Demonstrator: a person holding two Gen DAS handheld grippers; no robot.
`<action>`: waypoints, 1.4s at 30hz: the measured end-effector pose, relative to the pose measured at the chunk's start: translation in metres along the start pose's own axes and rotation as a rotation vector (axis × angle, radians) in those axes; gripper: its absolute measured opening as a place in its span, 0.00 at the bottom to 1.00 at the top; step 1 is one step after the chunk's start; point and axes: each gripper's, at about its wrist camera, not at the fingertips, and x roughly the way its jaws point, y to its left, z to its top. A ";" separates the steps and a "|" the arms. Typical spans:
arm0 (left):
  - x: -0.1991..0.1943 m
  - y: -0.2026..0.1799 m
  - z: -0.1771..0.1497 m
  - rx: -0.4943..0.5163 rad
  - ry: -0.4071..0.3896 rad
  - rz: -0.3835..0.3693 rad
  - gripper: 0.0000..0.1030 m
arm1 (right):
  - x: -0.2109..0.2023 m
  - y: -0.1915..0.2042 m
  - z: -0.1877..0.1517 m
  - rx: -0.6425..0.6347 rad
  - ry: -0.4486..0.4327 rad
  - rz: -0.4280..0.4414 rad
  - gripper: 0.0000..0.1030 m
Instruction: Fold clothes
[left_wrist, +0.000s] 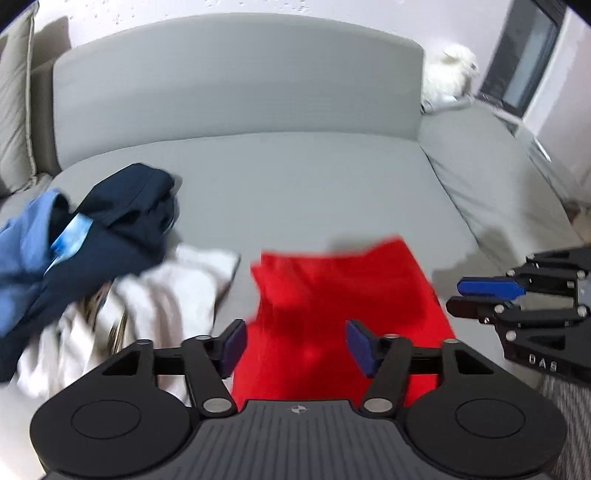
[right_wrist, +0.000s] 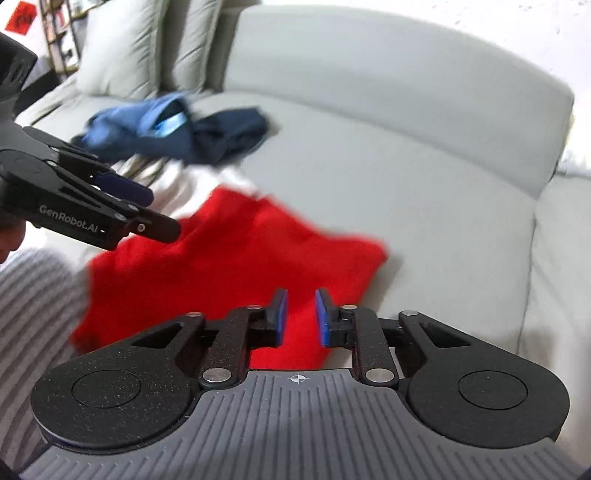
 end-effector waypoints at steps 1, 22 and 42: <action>0.006 0.003 0.007 -0.016 0.005 0.000 0.62 | 0.007 -0.006 0.005 0.005 -0.005 -0.005 0.24; 0.084 -0.030 0.007 0.519 0.061 -0.050 0.06 | 0.108 -0.015 0.012 -0.148 0.108 0.014 0.01; 0.022 -0.008 0.008 0.178 -0.207 -0.006 0.10 | 0.084 -0.034 0.018 0.071 -0.004 0.052 0.07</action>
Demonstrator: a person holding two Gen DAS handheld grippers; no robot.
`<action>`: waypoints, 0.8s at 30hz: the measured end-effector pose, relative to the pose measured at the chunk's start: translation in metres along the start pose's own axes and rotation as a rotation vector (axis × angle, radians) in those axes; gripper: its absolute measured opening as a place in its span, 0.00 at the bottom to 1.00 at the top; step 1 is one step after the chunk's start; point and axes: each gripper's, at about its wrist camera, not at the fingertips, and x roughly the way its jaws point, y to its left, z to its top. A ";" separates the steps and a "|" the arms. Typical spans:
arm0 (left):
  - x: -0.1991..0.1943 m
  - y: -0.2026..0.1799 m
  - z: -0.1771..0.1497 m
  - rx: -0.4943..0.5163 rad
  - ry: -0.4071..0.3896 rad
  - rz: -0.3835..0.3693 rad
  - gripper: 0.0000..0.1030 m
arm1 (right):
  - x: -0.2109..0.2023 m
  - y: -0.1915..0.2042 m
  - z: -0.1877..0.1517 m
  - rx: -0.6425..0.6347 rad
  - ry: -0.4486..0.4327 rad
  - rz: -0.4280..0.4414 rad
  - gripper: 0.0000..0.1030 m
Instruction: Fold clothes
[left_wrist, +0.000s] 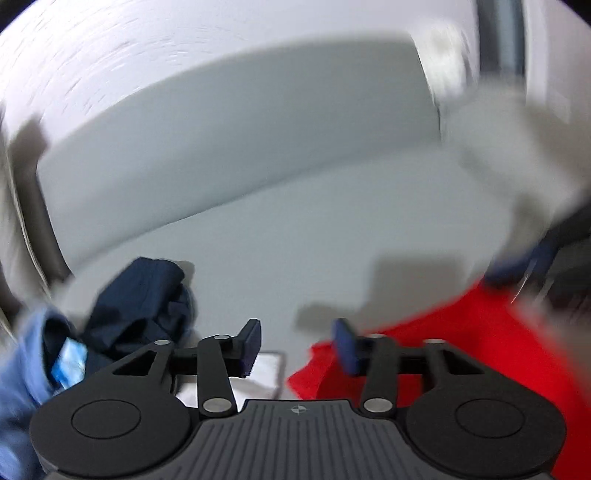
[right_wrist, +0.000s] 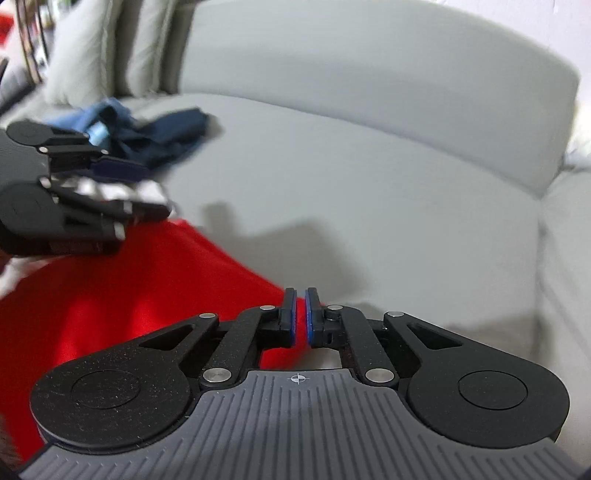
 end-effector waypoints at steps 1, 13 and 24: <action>-0.004 0.001 0.001 -0.021 0.006 -0.053 0.05 | -0.001 0.001 0.002 0.008 0.001 0.045 0.07; 0.019 -0.005 -0.029 -0.066 0.208 -0.079 0.13 | 0.002 0.020 -0.009 -0.112 0.111 0.099 0.19; 0.012 0.005 -0.042 -0.185 0.209 0.065 0.22 | 0.056 0.038 0.018 -0.251 0.041 0.240 0.33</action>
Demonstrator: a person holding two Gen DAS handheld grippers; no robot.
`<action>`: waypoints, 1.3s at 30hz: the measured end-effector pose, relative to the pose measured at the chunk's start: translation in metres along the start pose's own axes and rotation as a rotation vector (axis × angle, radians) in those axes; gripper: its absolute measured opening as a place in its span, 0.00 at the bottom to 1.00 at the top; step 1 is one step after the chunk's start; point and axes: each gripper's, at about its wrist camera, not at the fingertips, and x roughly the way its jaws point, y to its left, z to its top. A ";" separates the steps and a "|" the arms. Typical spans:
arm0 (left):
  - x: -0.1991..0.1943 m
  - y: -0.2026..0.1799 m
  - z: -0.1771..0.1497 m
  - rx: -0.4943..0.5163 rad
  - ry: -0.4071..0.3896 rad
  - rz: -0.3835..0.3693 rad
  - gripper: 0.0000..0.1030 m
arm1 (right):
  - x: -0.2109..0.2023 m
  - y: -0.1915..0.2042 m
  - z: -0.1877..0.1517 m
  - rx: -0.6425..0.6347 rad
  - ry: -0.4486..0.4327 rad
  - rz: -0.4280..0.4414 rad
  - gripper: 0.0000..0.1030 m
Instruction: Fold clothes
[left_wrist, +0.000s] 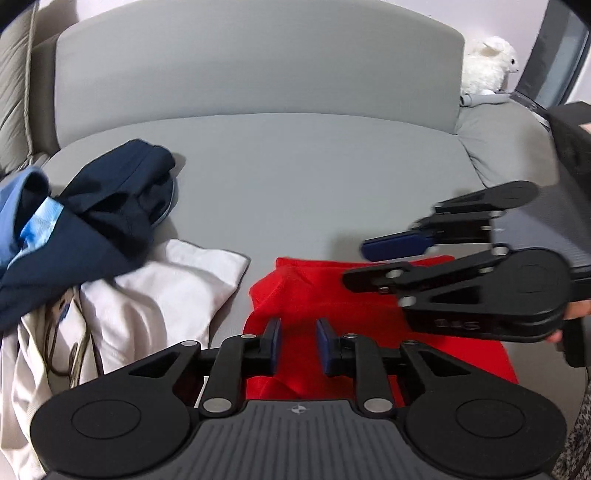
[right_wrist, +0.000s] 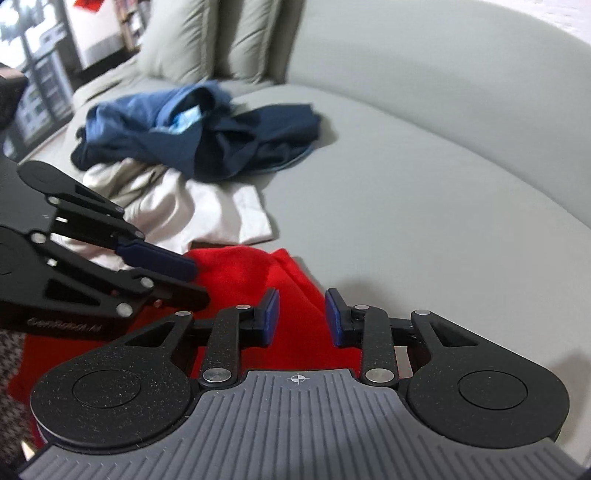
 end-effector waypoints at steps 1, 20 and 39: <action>-0.001 0.000 0.001 -0.004 0.000 -0.006 0.22 | 0.004 0.000 0.002 -0.003 0.006 0.010 0.33; -0.027 0.011 0.002 -0.055 -0.085 -0.031 0.32 | 0.007 0.040 0.019 -0.318 -0.051 -0.214 0.02; -0.071 -0.031 -0.026 0.152 -0.021 -0.059 0.05 | -0.092 0.042 -0.024 0.187 0.020 -0.052 0.23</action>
